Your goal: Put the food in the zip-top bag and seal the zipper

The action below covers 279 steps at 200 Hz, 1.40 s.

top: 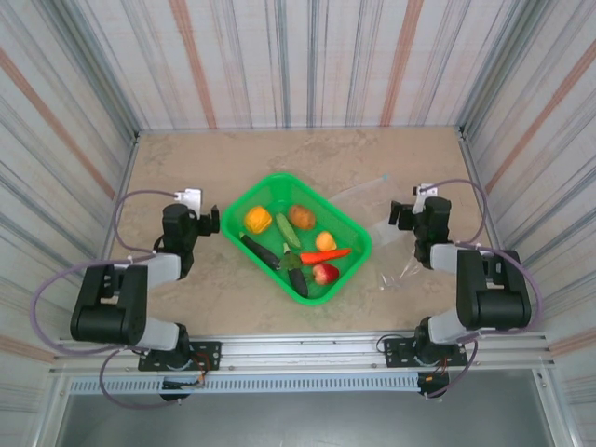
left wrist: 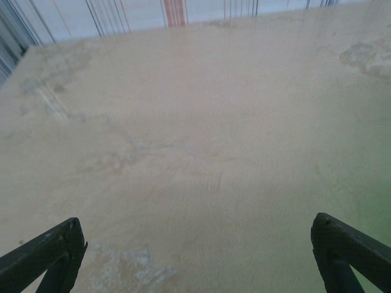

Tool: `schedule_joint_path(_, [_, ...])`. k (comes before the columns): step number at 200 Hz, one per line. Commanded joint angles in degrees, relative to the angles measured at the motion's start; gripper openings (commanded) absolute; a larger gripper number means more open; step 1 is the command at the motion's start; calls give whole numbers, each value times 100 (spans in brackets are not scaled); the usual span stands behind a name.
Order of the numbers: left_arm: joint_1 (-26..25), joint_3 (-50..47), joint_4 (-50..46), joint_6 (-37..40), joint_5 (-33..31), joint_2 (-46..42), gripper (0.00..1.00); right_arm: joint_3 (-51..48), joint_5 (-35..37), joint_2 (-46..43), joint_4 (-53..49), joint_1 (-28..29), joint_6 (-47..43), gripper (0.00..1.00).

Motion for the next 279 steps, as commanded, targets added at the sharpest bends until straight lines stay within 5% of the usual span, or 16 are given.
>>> schedule_joint_path(1, [-263, 241, -466, 289, -616, -756, 99, 699, 355, -710, -1333, 330, -262, 99])
schedule_joint_path(58, [-1198, 825, -1739, 111, -596, -2938, 99, 1628, 815, -2361, -2564, 1828, -589, 99])
schedule_joint_path(99, [-2464, 2051, -4671, -1964, -873, -4357, 98, 3314, 2087, -2745, -5297, 2990, 1161, 99])
schedule_joint_path(114, [-2601, 2671, -6102, -2147, -169, -4458, 98, 3821, 1591, -2737, -6691, 2955, 2120, 99])
schedule_joint_path(132, [-2594, 3393, -7923, -2585, -263, -4391, 99, 3641, -886, -3107, -6836, 2065, 2470, 99])
schedule_joint_path(144, [-2593, 3536, -8453, -2718, -48, -4389, 99, 3387, -1861, -3282, -6693, 1497, 2989, 99])
schedule_joint_path(165, [-2590, 3325, -8494, -3079, 812, -4589, 99, 3573, -1659, -3123, -7658, 1844, 2928, 99])
schedule_joint_path(238, [-2580, 1550, -7980, -4512, 2352, -4095, 97, 2707, -1350, -3116, -9055, 3383, 3420, 95])
schedule_joint_path(279, [-2579, 936, -7207, -4829, 2869, -3584, 97, 1550, -2084, -3157, -8425, 3581, 4087, 93])
